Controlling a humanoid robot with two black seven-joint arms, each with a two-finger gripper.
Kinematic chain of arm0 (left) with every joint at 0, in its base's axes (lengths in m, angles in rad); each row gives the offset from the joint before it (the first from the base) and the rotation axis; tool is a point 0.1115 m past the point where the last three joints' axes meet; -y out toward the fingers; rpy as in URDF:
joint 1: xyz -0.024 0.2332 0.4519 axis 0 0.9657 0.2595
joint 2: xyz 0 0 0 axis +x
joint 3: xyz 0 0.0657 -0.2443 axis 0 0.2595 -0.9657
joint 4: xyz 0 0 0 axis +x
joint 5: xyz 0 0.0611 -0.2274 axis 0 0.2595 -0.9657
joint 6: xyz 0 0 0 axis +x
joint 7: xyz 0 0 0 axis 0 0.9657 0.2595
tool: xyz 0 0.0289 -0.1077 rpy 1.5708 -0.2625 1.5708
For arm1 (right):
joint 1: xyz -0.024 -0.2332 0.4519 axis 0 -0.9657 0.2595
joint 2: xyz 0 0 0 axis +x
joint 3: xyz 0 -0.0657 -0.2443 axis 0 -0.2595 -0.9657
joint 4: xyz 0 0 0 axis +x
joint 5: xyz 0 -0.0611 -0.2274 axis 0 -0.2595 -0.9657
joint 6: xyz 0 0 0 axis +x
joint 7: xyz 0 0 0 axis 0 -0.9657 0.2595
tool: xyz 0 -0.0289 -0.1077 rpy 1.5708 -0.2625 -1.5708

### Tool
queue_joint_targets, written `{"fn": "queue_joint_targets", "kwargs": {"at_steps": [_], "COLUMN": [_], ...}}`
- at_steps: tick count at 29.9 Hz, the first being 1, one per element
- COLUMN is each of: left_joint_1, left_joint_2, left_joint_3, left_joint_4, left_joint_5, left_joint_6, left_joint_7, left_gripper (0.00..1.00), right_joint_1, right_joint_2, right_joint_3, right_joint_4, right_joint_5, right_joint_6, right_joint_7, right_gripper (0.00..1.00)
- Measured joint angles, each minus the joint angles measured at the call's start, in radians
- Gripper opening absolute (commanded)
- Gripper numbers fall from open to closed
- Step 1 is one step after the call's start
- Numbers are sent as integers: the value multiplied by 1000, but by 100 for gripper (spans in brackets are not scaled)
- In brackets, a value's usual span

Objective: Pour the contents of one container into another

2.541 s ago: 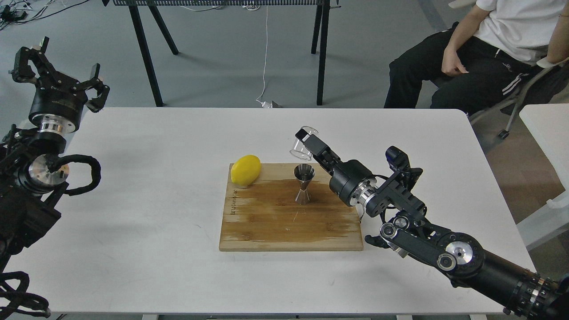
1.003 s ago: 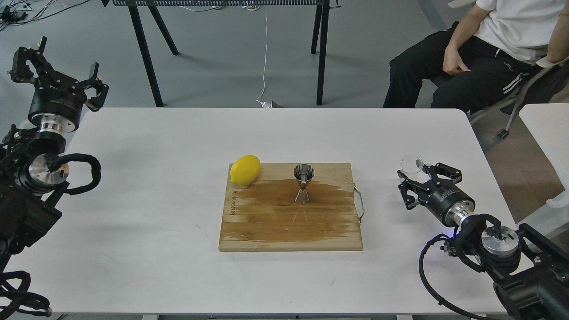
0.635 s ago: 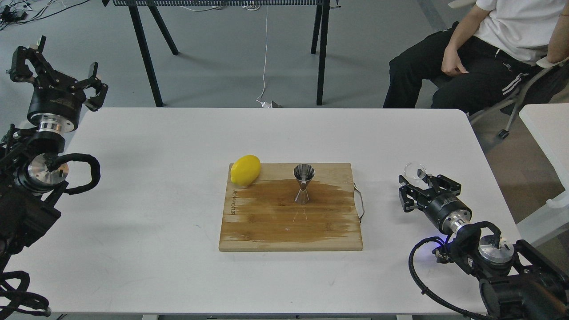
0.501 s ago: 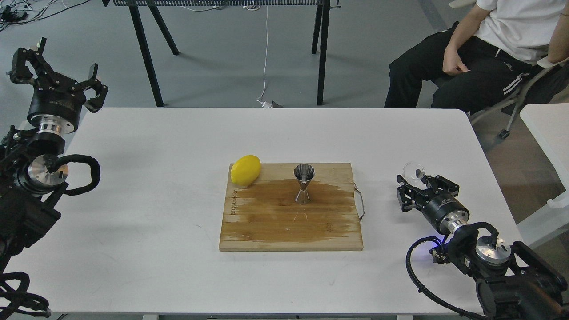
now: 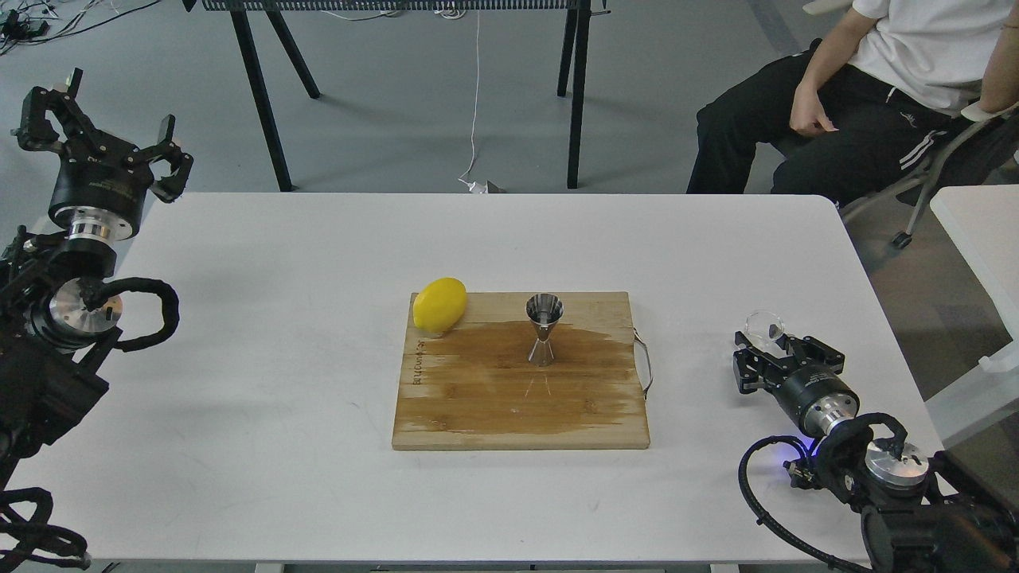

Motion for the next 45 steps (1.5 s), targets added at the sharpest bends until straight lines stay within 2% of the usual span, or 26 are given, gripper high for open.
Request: {"fn": "queue_joint_targets", "kwargs": {"at_steps": [4,5,6,7,22,28,33,35,38,40,41,42,43,44,45], "left_joint_1": [-1,-1,-1,-1,-1,-3,-3,-3,-3,-3,-3,-2,-2,-2,-2], "left_joint_2": [0,0,1,2,3,3,4,4,4,4,4,4,4,4,4], "left_joint_3": [0,0,0,0,0,0,0,0,0,0,0,0,0,0,0], "left_joint_4": [0,0,0,0,0,0,0,0,0,0,0,0,0,0,0], "left_joint_5": [0,0,0,0,0,0,0,0,0,0,0,0,0,0,0], "left_joint_6": [0,0,0,0,0,0,-1,-1,-1,-1,-1,-1,-1,-1,-1], "left_joint_7": [0,0,0,0,0,0,0,0,0,0,0,0,0,0,0], "left_gripper": [100,100,100,100,100,100,100,100,100,100,100,100,100,100,100], "right_joint_1": [1,1,1,1,2,3,3,3,3,3,2,2,1,1,1], "right_joint_2": [0,0,0,0,-1,-1,-1,-2,-3,-3,-3,-3,-3,-3,-3], "right_joint_3": [1,1,1,1,1,1,1,0,0,0,0,0,0,0,0], "right_joint_4": [1,1,1,1,3,3,3,3,3,3,3,3,3,3,3], "right_joint_5": [0,0,0,0,-2,-2,-2,-2,-2,-2,-2,-2,-2,-2,-2], "right_joint_6": [0,0,0,0,4,4,4,4,5,7,7,8,8,8,8], "right_joint_7": [0,0,0,0,1,2,2,2,3,3,3,3,3,4,7], "right_gripper": [48,44,33,30,34,53,61,63,59,61,65,73,94,98,98]}}
